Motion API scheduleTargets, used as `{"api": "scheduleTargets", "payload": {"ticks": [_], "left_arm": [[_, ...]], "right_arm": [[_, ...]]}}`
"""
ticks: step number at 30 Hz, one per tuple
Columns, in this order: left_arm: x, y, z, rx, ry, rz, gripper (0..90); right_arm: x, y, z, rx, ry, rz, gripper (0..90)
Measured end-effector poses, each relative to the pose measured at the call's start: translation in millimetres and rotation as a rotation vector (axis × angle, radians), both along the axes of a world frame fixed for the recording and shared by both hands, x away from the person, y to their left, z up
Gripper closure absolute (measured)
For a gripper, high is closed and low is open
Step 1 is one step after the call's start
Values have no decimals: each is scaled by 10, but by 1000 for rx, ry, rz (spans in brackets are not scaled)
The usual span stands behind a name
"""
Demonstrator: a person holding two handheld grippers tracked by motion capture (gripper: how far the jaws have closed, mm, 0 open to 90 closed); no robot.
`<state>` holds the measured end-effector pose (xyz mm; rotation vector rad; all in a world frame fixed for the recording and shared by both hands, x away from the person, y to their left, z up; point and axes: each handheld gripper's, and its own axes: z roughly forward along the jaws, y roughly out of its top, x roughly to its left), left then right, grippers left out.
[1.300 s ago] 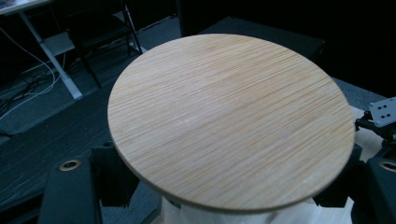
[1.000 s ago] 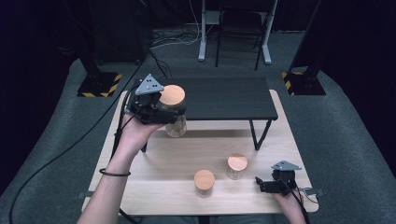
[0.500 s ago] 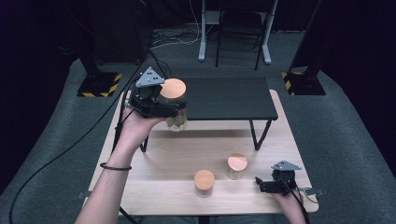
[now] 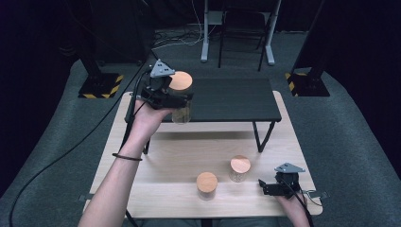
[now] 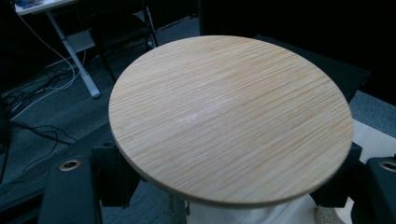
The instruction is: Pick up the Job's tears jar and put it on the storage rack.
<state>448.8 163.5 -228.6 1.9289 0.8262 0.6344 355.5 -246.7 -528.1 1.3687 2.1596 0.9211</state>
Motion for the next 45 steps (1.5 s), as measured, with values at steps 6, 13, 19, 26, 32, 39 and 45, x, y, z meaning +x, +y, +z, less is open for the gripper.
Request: {"api": "scheduleTargets", "payload": {"ticks": [6, 13, 19, 26, 32, 39, 45], "left_arm": [[79, -8, 5, -14, -8, 32, 250], [192, -20, -8, -17, 1, 80, 250], [253, 0, -14, -34, 10, 113, 250], [268, 40, -17, -52, 17, 126, 242], [241, 80, 19, -81, 8, 123, 224], [159, 114, 74, -85, 0, 107, 159], [47, 191, 66, -89, 6, 75, 97]], "right_arm": [[-1, 2, 0, 0, 0, 2, 24], [-2, 3, -1, 1, 0, 2, 24], [-4, 3, 0, 1, 0, 3, 24], [-2, 4, 0, 0, 0, 3, 24], [-2, 4, 0, 0, 0, 3, 24], [0, 6, 0, 0, 1, 3, 24], [0, 6, 0, 0, 0, 3, 24]]}}
